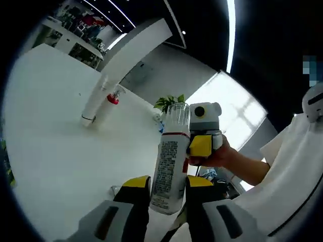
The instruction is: Arrange the skincare products in the storage area until every visible bottle or jar stands upright without overlapping.
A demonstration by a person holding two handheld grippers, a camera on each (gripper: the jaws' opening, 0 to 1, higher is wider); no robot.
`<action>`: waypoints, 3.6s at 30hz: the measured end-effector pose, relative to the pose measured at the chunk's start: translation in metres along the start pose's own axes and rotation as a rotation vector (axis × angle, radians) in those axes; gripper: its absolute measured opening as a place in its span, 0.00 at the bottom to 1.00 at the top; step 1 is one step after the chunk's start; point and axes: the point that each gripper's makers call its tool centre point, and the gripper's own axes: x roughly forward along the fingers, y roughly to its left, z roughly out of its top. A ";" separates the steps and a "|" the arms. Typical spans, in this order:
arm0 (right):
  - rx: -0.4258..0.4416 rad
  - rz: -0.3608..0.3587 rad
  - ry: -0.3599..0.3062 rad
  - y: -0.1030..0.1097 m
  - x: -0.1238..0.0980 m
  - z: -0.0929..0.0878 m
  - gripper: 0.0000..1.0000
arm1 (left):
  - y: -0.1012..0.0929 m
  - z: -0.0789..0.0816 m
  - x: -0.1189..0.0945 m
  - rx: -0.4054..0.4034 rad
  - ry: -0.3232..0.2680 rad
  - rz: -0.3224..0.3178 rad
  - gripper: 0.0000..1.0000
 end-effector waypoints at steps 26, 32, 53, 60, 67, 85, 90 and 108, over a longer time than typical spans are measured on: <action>-0.153 -0.361 -0.206 -0.015 0.003 0.046 0.24 | 0.020 0.038 0.008 0.156 -0.152 0.281 0.22; -0.194 -0.383 -0.181 -0.017 0.004 0.040 0.21 | 0.023 0.033 0.009 0.181 -0.149 0.276 0.22; -0.364 -0.435 -0.165 -0.036 0.016 0.053 0.20 | 0.059 0.025 -0.011 0.189 -0.111 0.444 0.40; -0.439 -0.509 -0.195 -0.067 0.013 0.066 0.20 | 0.071 0.023 -0.032 0.158 -0.113 0.503 0.40; -0.528 -0.613 -0.210 -0.110 0.008 0.081 0.20 | 0.082 0.015 -0.057 0.118 -0.112 0.569 0.40; -0.542 -0.682 -0.194 -0.186 0.015 0.073 0.20 | 0.097 0.004 -0.099 0.050 -0.132 0.669 0.40; -0.560 -0.678 -0.207 -0.199 0.015 0.072 0.20 | 0.099 0.001 -0.103 0.047 -0.127 0.681 0.40; -0.618 -0.694 -0.192 -0.228 0.015 0.059 0.20 | 0.107 0.000 -0.121 0.029 -0.122 0.722 0.39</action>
